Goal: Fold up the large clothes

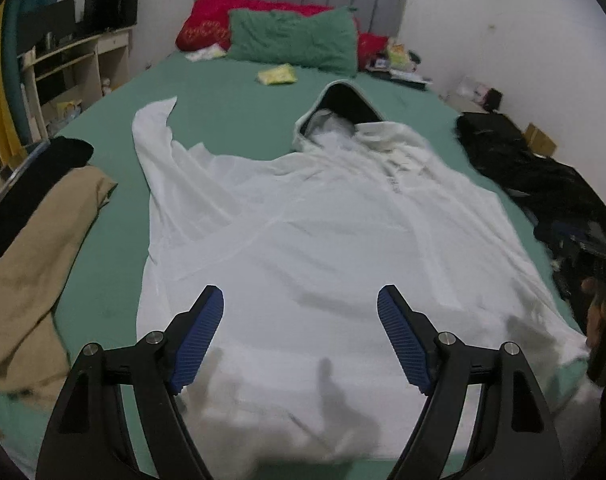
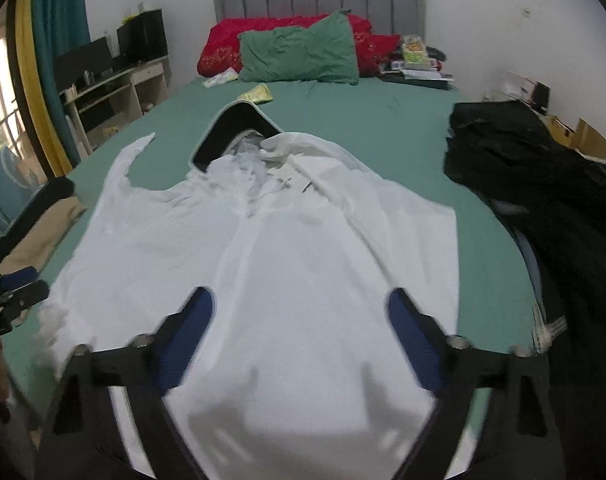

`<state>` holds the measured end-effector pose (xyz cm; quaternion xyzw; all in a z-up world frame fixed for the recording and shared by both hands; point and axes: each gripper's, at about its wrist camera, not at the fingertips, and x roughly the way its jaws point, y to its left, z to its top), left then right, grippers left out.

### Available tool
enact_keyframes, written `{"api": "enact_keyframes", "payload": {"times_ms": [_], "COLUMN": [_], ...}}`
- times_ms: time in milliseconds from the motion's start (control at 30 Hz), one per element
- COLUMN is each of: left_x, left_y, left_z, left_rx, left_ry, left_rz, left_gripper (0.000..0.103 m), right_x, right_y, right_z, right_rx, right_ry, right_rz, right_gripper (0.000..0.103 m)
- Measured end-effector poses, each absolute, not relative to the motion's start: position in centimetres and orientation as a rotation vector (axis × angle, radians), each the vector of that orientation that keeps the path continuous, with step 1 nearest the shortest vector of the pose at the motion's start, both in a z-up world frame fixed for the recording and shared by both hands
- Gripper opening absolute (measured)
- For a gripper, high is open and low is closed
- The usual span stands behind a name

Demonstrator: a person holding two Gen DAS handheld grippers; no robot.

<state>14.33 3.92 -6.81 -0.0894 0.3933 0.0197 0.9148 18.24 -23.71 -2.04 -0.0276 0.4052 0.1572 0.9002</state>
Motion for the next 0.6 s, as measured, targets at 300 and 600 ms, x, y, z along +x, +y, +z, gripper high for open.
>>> {"api": "enact_keyframes", "payload": {"times_ms": [300,600], "left_x": [23.2,26.6], "left_y": [8.7,12.8], "left_z": [-9.7,-11.5], "left_rx": [-0.208,-0.219], "left_ry": [0.852,0.872], "left_rz": [0.044,0.048], "left_gripper": [0.083,0.083], "right_x": [34.4,41.3], "right_y": [-17.4,-11.6], "right_z": [-7.3,-11.3], "right_rx": [-0.212,-0.354], "right_ry": [0.873,0.934], "right_rz": [0.382,0.405], "right_gripper": [0.054,0.003]}}
